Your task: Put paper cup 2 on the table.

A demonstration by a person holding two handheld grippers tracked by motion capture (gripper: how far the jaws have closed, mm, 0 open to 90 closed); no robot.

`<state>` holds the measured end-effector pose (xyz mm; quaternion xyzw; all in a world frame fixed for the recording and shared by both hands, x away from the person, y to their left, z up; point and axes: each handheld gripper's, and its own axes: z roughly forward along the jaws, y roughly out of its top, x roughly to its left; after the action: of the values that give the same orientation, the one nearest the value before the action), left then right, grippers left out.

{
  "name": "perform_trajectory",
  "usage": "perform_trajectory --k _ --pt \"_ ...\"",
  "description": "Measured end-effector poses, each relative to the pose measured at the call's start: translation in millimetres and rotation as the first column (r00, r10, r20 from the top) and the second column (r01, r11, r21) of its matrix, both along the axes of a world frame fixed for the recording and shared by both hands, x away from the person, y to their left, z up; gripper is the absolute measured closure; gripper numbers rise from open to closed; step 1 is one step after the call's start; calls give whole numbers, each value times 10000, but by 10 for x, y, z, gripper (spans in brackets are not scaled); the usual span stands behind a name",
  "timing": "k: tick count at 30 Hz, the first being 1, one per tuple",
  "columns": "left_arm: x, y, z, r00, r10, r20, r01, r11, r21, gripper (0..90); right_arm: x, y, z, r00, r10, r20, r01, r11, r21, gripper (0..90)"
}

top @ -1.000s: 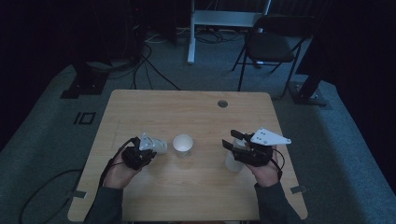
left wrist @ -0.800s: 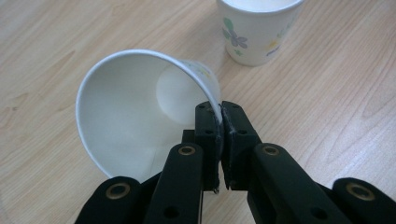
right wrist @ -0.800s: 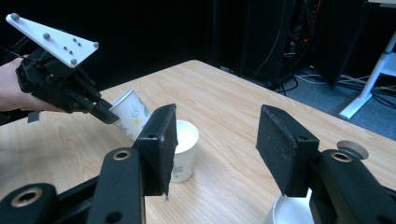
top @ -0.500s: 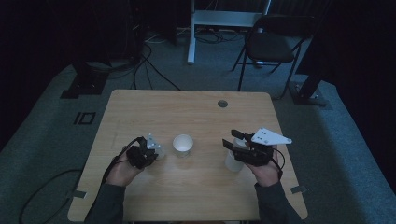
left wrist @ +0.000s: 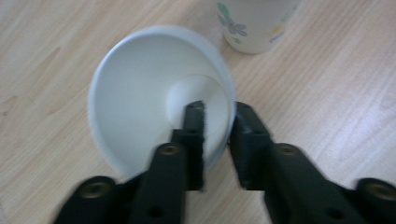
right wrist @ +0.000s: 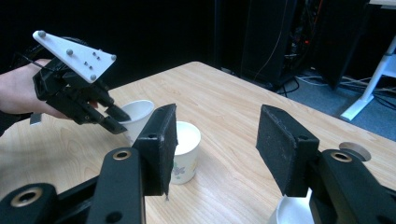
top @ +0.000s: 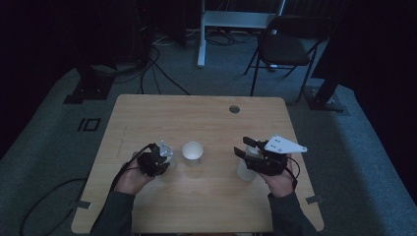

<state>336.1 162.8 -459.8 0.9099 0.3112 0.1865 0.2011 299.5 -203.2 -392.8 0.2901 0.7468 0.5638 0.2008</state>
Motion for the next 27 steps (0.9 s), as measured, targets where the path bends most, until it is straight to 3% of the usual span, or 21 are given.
perform_trajectory --k 8,10,13,16,19,22,23,27 --pt "-19 8 34 9984 104 561 -69 9981 -620 583 -9 1 -5 10000 5 22 -5 10000 29 472" --pt "-34 30 51 9975 161 690 -87 9942 -1068 553 -17 -12 -1 10000 -31 41 31 10000 61 472" --pt "-61 88 82 9952 407 886 -238 9827 -1839 533 -29 -29 2 9999 -73 82 72 9999 94 472" --pt "-95 155 114 9932 565 1019 -277 9640 -2643 526 -33 -37 0 9999 -94 88 93 9999 97 472" --pt "-136 204 129 9911 671 1147 -274 9476 -3183 519 -31 -42 -4 9999 -115 87 114 9999 120 472" --pt "-186 253 141 9891 807 1235 -276 9235 -3825 518 -29 -46 -4 9999 -126 85 125 9999 114 471" --pt "-210 276 148 9884 825 1274 -240 9137 -4057 519 -29 -50 -3 9999 -135 95 134 9999 109 472" --pt "-320 346 163 9872 855 1344 -56 8618 -5073 519 -28 -65 1 9998 -166 103 164 9998 110 472"
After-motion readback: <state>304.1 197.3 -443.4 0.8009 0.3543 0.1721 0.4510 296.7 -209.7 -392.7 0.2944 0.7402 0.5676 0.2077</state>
